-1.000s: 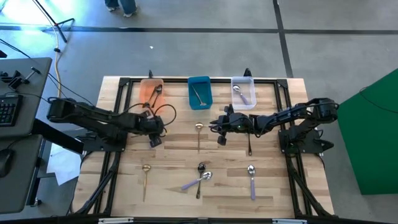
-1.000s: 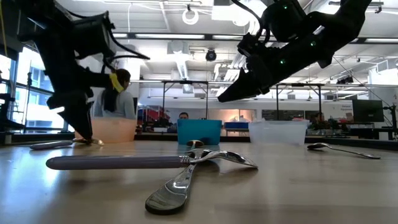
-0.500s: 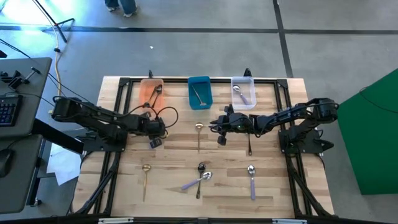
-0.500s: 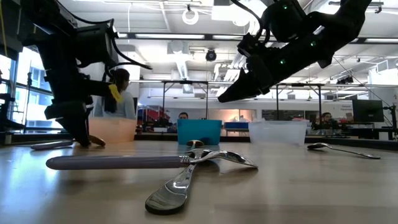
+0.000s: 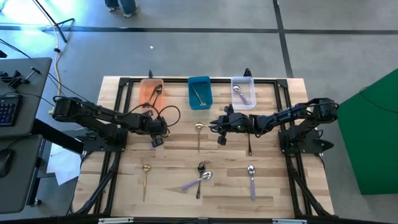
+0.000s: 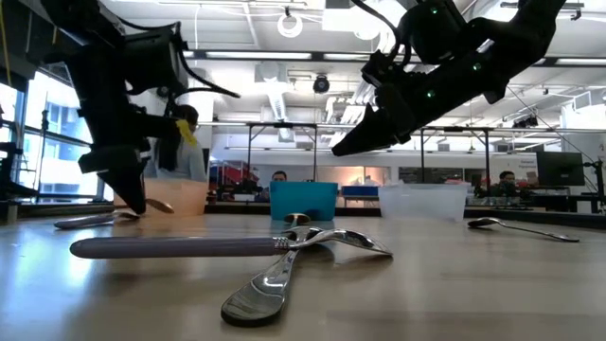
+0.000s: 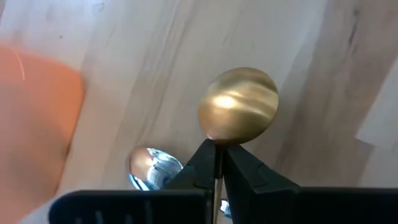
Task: Sort silverware by color (type)
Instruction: Put the top left gold spoon into the blue bin
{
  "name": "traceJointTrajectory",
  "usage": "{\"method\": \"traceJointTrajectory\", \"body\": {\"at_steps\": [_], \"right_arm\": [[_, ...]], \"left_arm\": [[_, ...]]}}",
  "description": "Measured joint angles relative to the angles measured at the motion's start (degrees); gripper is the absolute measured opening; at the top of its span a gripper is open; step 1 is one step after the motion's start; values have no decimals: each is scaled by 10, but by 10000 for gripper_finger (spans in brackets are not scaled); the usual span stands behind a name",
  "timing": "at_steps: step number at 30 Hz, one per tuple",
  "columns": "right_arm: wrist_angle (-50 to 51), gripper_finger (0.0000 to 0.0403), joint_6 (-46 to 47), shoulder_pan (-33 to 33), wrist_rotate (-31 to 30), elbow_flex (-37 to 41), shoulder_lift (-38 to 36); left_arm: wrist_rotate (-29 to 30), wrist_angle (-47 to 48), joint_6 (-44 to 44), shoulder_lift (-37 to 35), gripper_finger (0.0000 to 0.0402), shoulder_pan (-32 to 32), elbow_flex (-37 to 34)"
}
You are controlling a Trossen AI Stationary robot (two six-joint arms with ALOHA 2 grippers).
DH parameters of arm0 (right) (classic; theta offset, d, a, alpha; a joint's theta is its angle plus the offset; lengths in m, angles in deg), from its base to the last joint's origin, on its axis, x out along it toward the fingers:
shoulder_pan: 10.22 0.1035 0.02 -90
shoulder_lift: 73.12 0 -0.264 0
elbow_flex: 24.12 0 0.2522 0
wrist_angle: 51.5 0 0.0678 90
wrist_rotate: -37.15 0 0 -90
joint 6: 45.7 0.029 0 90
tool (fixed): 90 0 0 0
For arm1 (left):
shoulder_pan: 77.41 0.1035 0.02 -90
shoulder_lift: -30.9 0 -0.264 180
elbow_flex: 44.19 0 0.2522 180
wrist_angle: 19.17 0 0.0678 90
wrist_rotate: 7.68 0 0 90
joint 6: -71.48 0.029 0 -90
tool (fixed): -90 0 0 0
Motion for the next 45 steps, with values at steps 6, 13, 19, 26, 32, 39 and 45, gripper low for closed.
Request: {"method": "traceJointTrajectory", "body": {"at_steps": [6, 13, 19, 26, 32, 39, 45], "right_arm": [[2, 69, 0, 0, 0, 0, 0], [6, 69, -10, 0, 0, 0, 0], [-2, 69, -10, 0, 0, 0, 0], [-7, 69, -10, 0, 0, 0, 0], [-14, 69, -10, 0, 0, 0, 0], [-14, 69, -25, 0, -30, 0, 0], [-14, 69, -19, -11, -41, 0, 0]], "left_arm": [[-19, 3, 14, -17, 3, 0, 30], [-50, -18, -4, -66, 2, 0, 48], [-98, -143, -52, -97, 1, 0, 46], [-122, -315, -33, -83, 1, 6, 46], [-147, -457, -29, -46, 1, 74, 46], [-273, -630, -100, 16, 1, 226, 55], [-379, -712, -156, 98, 1, 311, 119]]}}
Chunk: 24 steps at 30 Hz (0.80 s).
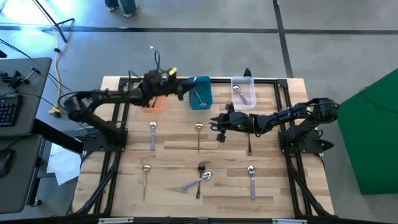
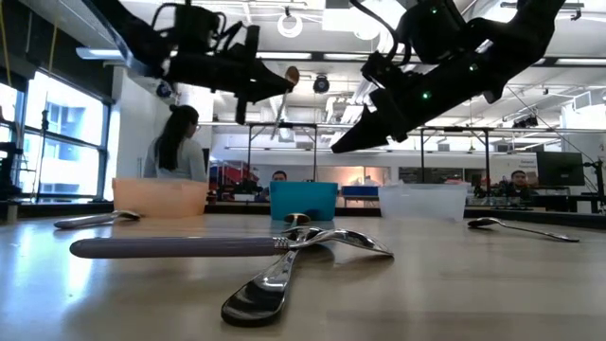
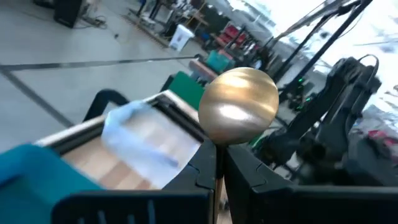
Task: Sort silverware by color (type)
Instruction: Put the top left gold spoon into the blue bin
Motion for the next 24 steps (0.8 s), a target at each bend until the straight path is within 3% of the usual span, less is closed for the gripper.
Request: {"method": "traceJointTrajectory", "body": {"at_steps": [9, 18, 24], "right_arm": [[0, 69, 24, -29, -1, 0, 0], [0, 69, 24, -71, 0, 0, 0], [0, 69, 24, -82, 0, 0, 0]], "left_arm": [[-74, -11, -30, 132, 1, 62, 114], [-103, -80, -106, 249, 1, 105, 132], [-104, -74, -104, 295, 1, 112, 132]]}}
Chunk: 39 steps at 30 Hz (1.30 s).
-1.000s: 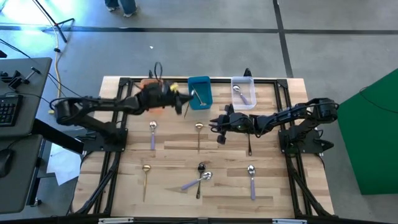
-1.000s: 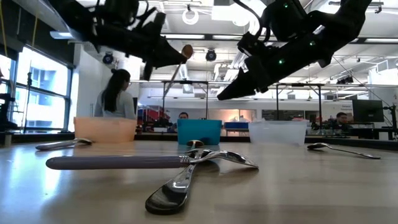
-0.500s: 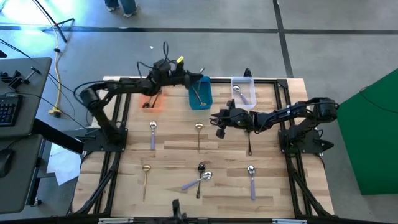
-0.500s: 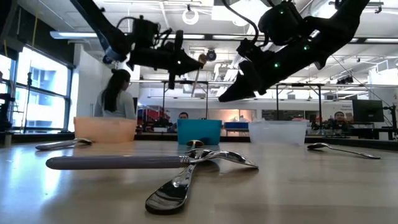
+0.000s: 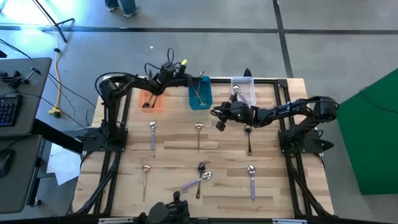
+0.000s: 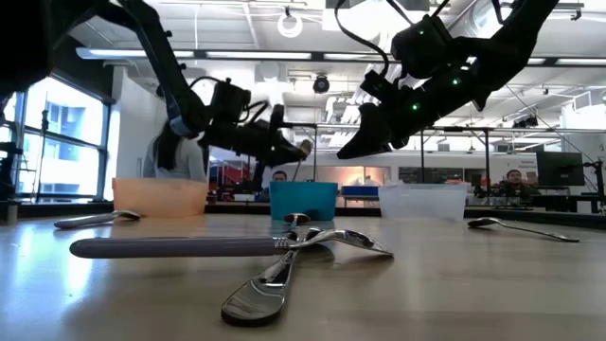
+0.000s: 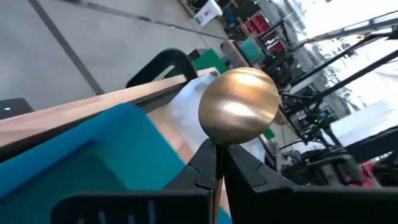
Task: Sort silverware by color (type)
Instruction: Put the top left gold spoon into the blue bin, then put the middle purple spoon into the transparent bin
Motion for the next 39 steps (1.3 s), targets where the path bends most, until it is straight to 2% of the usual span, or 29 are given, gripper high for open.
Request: {"method": "traceJointTrajectory", "body": {"at_steps": [13, 29, 34, 39], "right_arm": [[0, 69, 0, 0, 0, 0, 0], [0, 69, 2, 2, 1, 0, 0], [0, 69, 1, 2, 1, 0, 0], [1, 69, 1, 2, 1, 0, 0]], "left_arm": [[1, 69, 78, 3, 3, 0, 0], [-30, 82, 131, -7, 102, -1, 0], [-26, 109, 176, -34, 108, -1, 0], [-19, 177, 251, -79, 97, -2, 0]]}}
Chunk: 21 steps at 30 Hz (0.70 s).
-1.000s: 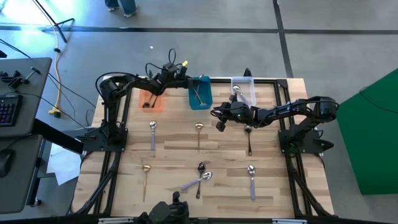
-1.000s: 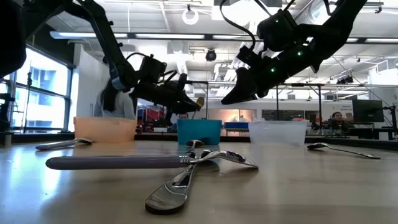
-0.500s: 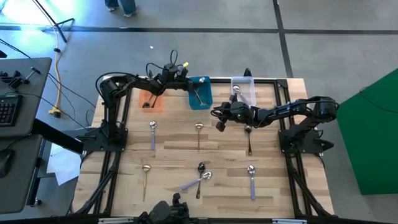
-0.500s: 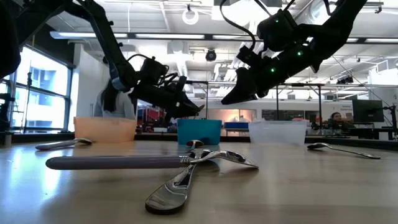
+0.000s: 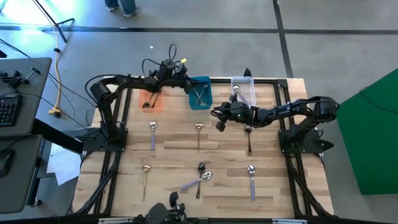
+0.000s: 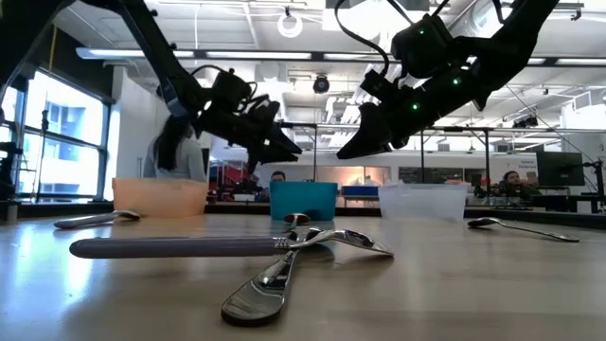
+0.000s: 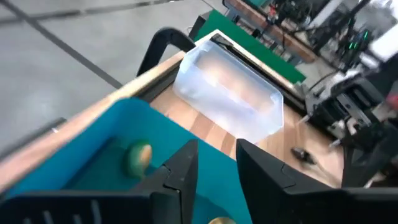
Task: Sort silverware by color (type)
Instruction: Put the middle purple spoon into the transparent bin
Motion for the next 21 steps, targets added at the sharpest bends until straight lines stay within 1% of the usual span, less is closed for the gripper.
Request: {"method": "traceJointTrajectory", "body": {"at_steps": [2, 3, 4, 8, 9, 11, 14, 16, 19, 21], "right_arm": [[1, 69, -2, 0, 0, 0, 0], [4, 69, -4, 0, 0, 0, 0], [5, 68, -4, 0, -2, 0, 0], [-1, 60, -19, 5, -50, 3, 0], [-7, 57, -29, 7, -59, 6, 0], [-28, 46, -39, 12, -60, 16, 0], [-67, 20, -42, 22, -45, 34, 0], [-96, 6, -42, 28, -32, 49, 0], [-139, 5, -36, 37, -15, 68, 0], [-151, 5, -31, 40, -6, 74, 0]], "left_arm": [[6, 31, 45, -24, 88, -6, 0], [19, 48, 70, -36, 82, -13, 0], [39, 66, 96, -48, 76, -23, 0], [146, 132, 178, -84, 44, -79, 0], [166, 141, 192, -88, 37, -94, 0], [187, 150, 207, -91, 21, -127, -1], [209, 143, 213, -92, 4, -173, -1], [228, 134, 209, -92, 2, -197, -1], [250, 100, 209, -92, 3, -224, -10], [259, 51, 201, -92, 1, -236, -34]]}}
